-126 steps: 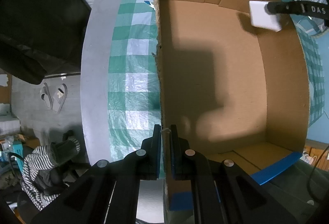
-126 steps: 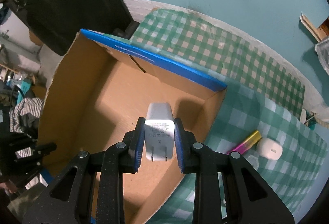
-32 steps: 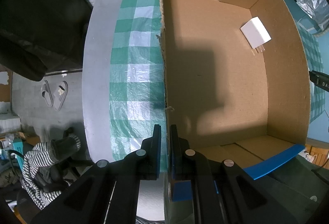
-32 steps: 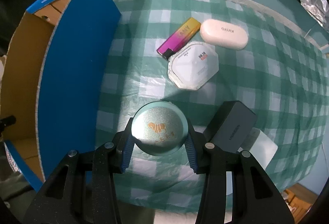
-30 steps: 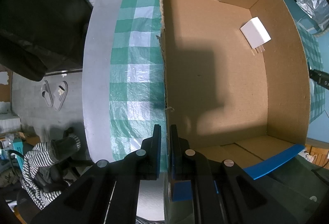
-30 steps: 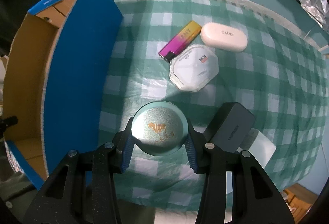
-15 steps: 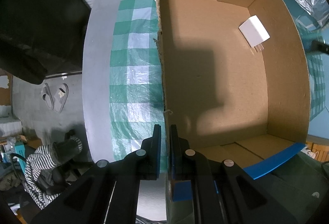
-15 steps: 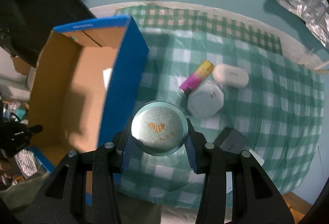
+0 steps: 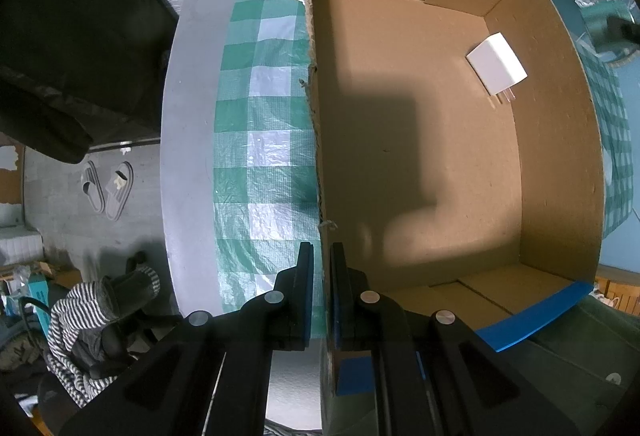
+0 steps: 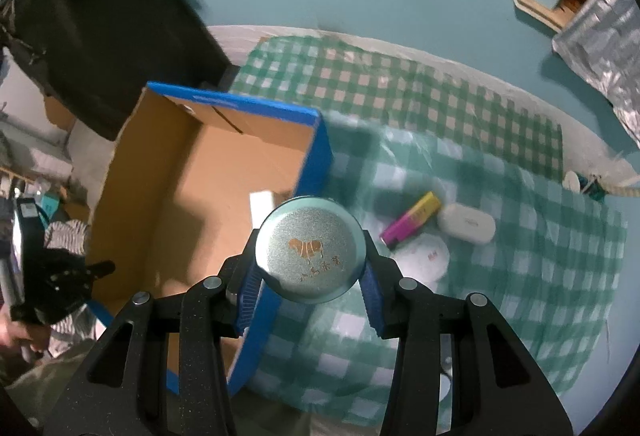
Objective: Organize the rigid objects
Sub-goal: 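Carry the green tin into the box beside the plug and release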
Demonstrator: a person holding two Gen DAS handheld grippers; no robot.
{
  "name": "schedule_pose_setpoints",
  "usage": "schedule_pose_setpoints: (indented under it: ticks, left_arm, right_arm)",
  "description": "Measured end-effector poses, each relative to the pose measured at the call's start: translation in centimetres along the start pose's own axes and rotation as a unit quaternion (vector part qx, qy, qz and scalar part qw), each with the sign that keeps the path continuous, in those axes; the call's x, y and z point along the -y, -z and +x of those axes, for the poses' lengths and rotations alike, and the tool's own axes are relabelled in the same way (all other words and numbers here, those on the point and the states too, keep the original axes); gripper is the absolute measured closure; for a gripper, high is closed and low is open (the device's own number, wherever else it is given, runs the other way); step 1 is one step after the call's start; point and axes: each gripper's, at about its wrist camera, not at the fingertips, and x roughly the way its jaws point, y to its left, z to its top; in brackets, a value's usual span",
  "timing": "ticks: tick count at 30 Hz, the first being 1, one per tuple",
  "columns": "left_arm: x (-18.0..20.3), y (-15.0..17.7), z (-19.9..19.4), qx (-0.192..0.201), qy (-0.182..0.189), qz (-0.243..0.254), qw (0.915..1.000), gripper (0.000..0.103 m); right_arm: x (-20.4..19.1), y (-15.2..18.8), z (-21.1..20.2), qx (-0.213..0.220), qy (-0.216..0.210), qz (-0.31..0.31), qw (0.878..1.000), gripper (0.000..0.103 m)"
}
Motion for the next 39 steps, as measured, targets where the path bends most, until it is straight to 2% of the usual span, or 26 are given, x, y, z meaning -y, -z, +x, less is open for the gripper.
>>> schedule_pose_setpoints:
  ticks: [8, 17, 32, 39]
  left_arm:
    - [0.0, 0.0, 0.0, 0.0, 0.0, 0.0, 1.0, 0.095]
    - [0.0, 0.0, 0.0, 0.0, 0.001, -0.001, 1.0, 0.095]
    - [-0.1, 0.2, -0.2, -0.001, 0.003, -0.001, 1.0, 0.095]
    - [-0.1, 0.1, -0.1, -0.001, 0.002, -0.002, 1.0, 0.095]
  right_arm:
    - [-2.4, -3.0, 0.4, 0.005, -0.009, -0.042, 0.999, 0.059]
    - [-4.5, -5.7, 3.7, -0.013, -0.007, -0.072, 0.997, 0.059]
    - [-5.0, -6.3, 9.6, -0.067, 0.015, -0.069, 0.995, 0.059]
    - [-4.9, -6.2, 10.7, -0.072, 0.017, -0.058, 0.996, 0.059]
